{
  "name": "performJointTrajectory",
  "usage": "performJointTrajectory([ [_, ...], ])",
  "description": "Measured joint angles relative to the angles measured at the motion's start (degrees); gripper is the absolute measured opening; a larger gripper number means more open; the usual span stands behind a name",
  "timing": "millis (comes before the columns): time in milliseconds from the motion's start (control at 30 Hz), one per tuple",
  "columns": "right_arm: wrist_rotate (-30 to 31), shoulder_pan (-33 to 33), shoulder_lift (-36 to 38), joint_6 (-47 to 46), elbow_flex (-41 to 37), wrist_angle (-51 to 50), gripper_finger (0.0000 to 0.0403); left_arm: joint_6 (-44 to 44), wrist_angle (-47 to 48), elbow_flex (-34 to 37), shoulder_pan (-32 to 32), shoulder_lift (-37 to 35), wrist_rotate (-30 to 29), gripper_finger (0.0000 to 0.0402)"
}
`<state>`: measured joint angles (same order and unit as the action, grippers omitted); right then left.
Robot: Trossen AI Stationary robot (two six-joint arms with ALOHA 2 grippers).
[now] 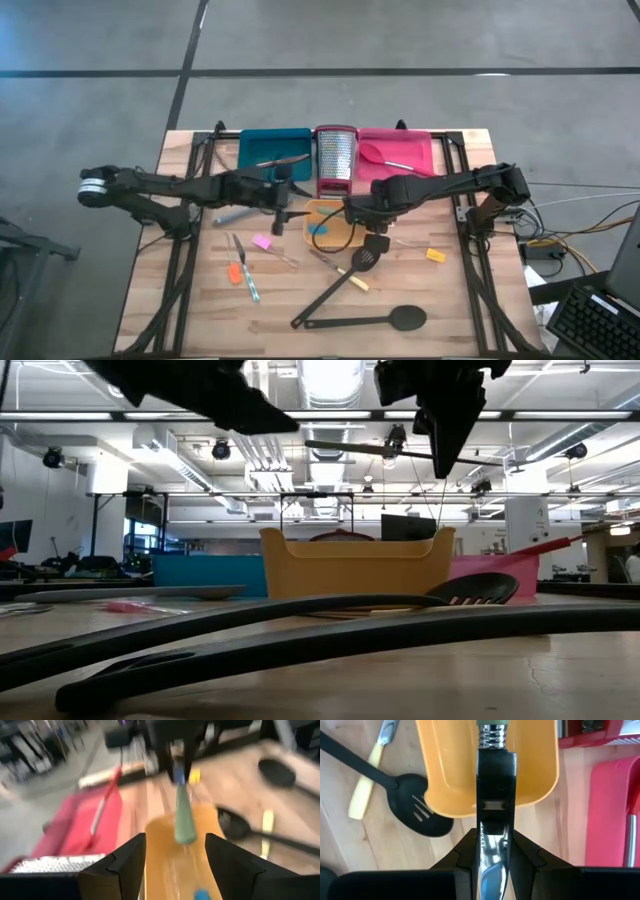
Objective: Pick & Place Kitchen Items
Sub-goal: Put the green table knife into the blue bin
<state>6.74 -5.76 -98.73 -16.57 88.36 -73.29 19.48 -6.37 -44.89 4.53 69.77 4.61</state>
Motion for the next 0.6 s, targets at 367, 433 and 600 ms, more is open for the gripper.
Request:
performJointTrajectory([
  [367, 0.3, 0.0, -0.1, 0.0, -0.3, 0.0, 0.0062, 2.1, 15.4, -15.3, 0.0, 13.7, -0.1, 0.0209],
  [433, 0.3, 0.0, -0.1, 0.0, -0.4, 0.0, 0.0062, 2.5, 16.7, -17.4, 0.0, 14.8, -0.1, 0.0209],
  [600, 0.3, 0.0, -0.1, 0.0, -0.4, 0.0, 0.0062, 2.5, 22.7, -21.8, -0.1, 17.2, -0.1, 0.0209],
])
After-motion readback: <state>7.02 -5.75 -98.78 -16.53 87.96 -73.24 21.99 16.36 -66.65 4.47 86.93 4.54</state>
